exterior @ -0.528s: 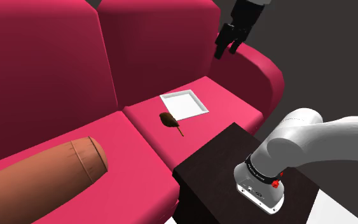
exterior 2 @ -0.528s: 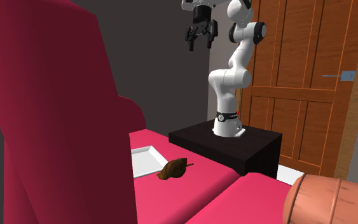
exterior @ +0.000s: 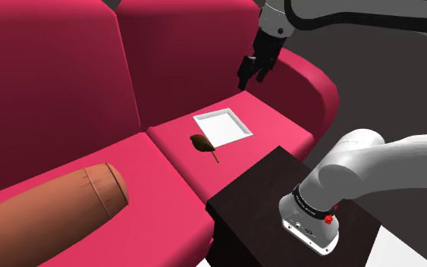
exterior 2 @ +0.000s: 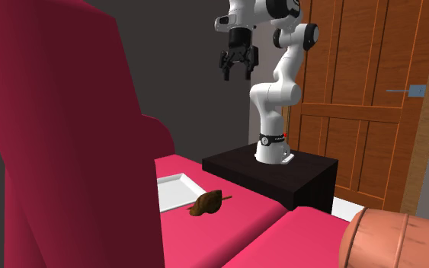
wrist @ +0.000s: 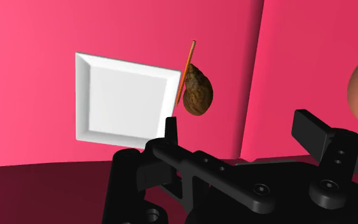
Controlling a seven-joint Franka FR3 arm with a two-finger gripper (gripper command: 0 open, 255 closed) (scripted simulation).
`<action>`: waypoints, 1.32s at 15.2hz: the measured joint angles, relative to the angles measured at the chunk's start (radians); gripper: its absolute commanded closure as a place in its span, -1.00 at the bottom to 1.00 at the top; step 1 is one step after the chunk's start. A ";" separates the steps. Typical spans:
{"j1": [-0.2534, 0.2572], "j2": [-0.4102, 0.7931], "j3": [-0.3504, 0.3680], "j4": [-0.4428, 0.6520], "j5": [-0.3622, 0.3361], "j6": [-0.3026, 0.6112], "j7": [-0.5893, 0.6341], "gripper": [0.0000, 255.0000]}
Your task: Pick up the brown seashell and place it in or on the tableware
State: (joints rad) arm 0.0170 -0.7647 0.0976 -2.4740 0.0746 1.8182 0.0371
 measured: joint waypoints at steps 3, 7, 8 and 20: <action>-0.002 0.054 0.023 -0.056 0.000 0.103 0.016 -1.00; -0.007 0.145 0.055 -0.108 -0.004 0.239 0.043 -1.00; -0.010 0.178 0.063 -0.118 -0.007 0.279 0.050 -1.00; -0.074 0.610 0.167 -0.153 -0.140 0.713 0.216 -1.00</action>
State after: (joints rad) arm -0.0566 -0.1543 0.2650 -2.6271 -0.0649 2.5309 0.2530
